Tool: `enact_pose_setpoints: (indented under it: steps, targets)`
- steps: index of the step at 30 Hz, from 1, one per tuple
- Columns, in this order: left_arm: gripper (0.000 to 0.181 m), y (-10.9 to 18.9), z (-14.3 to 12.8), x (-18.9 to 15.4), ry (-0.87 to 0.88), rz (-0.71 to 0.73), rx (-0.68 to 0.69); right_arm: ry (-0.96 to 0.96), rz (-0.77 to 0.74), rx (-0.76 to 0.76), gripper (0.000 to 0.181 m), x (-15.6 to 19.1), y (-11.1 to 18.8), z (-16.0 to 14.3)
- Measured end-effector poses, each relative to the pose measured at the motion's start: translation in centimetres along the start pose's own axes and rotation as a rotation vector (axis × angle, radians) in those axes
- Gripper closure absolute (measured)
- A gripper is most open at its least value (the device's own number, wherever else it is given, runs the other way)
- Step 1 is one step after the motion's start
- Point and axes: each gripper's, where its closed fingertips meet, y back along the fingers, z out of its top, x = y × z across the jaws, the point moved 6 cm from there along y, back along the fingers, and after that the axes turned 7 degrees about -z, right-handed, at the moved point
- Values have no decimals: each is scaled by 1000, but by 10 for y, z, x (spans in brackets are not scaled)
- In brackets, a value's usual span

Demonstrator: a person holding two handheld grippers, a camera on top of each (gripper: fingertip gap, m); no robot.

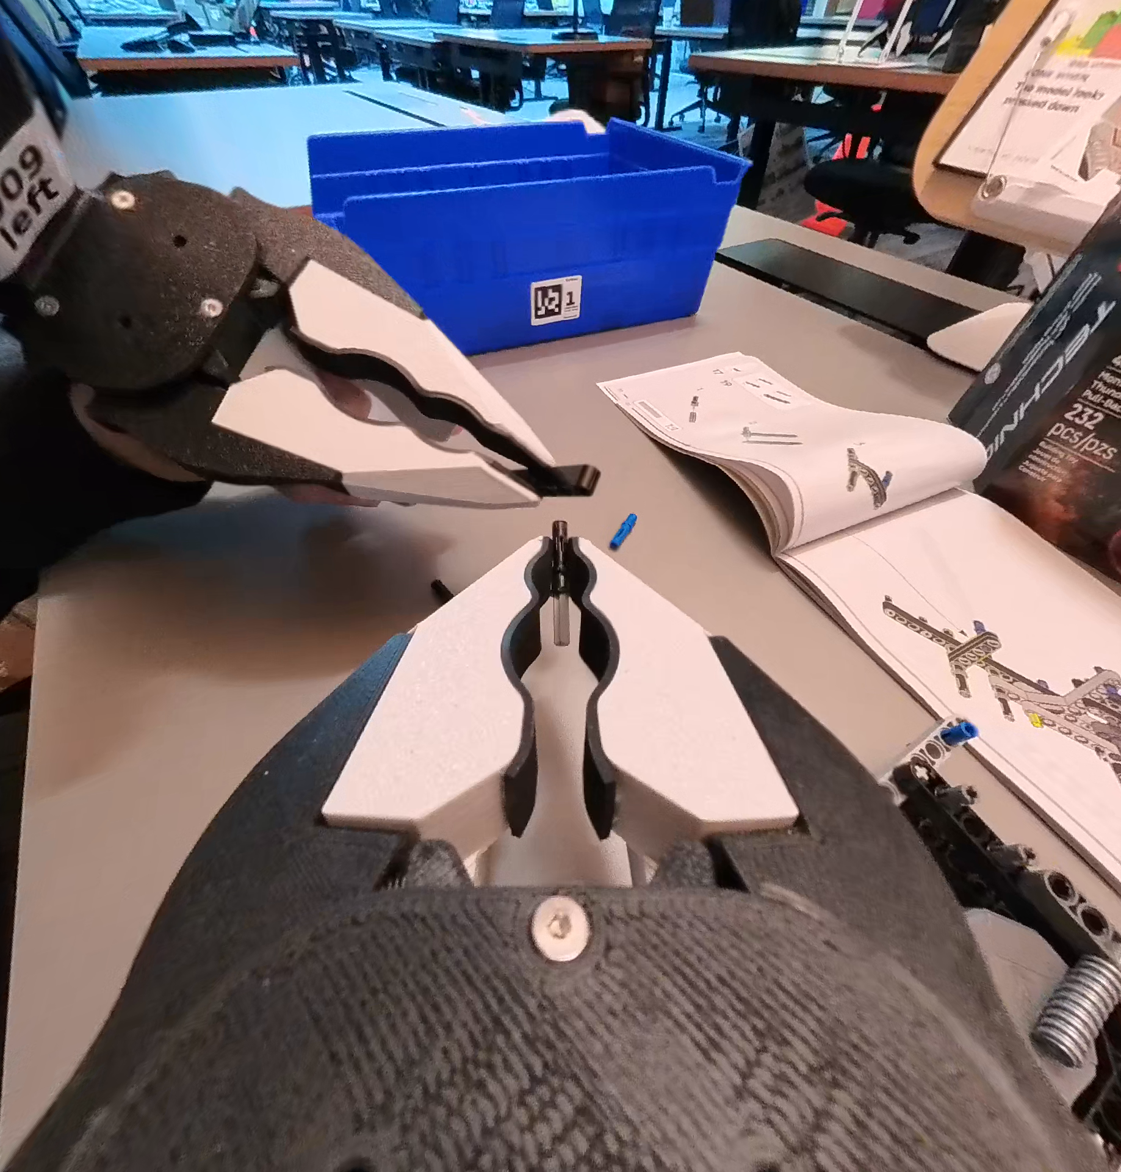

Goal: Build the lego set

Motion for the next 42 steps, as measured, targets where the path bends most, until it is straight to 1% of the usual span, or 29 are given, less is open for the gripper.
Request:
enact_pose_setpoints:
  steps: [3,4,5,6,7,8,10,12,14,17,19,21,23,24,26,29,30,32,34,35,39,42]
  targets:
    - [176,-1,1,2,183,-39,17,30,-5,8,179,3,-1,-1]
    - [176,-2,0,1,289,-65,34,45,3,24,179,5,-2,-2]
    - [176,-4,-2,-2,414,-123,70,62,0,48,179,7,-3,-4]
    - [175,-6,-3,-7,531,-185,108,87,2,84,179,10,-3,-8]
    - [175,-7,-4,-10,612,-223,130,118,26,142,179,14,-4,-13]
    - [175,-8,-4,-11,642,-236,137,148,44,200,179,18,-4,-19]
    - [175,-9,-10,-11,621,-201,175,200,45,221,179,24,-3,-25]
    - [175,-11,-16,-13,593,-213,218,233,40,244,179,26,-2,-28]
    - [175,-11,-17,-15,590,-233,212,238,35,246,179,26,-1,-28]
    - [165,-6,-14,-12,560,-241,204,220,37,236,179,24,0,-27]
    - [165,1,-11,-9,507,-260,202,212,21,192,179,23,2,-22]
    - [163,9,-7,-10,478,-302,184,219,52,94,179,27,5,-12]
    - [163,14,-4,-12,520,-371,151,257,65,15,179,33,5,-5]
    - [163,16,-3,-13,559,-403,127,286,52,8,179,35,4,-5]
    - [165,18,-5,-14,622,-473,109,358,45,12,179,42,1,-8]
    - [167,21,-12,-14,664,-538,93,445,27,7,179,49,-3,-10]
    - [162,23,-11,-14,685,-578,62,466,31,10,179,51,-4,-10]
    - [159,29,-11,-14,723,-636,36,497,31,18,179,53,-8,-11]
    - [160,30,-16,-6,730,-574,47,529,29,7,179,56,-11,-9]
    - [161,30,-17,-4,738,-567,48,535,29,-6,179,57,-12,-7]
    - [177,29,-18,-4,782,-592,20,583,15,-5,179,57,-20,-5]
    - [178,29,-21,-1,810,-594,2,582,21,-9,179,57,-24,-4]
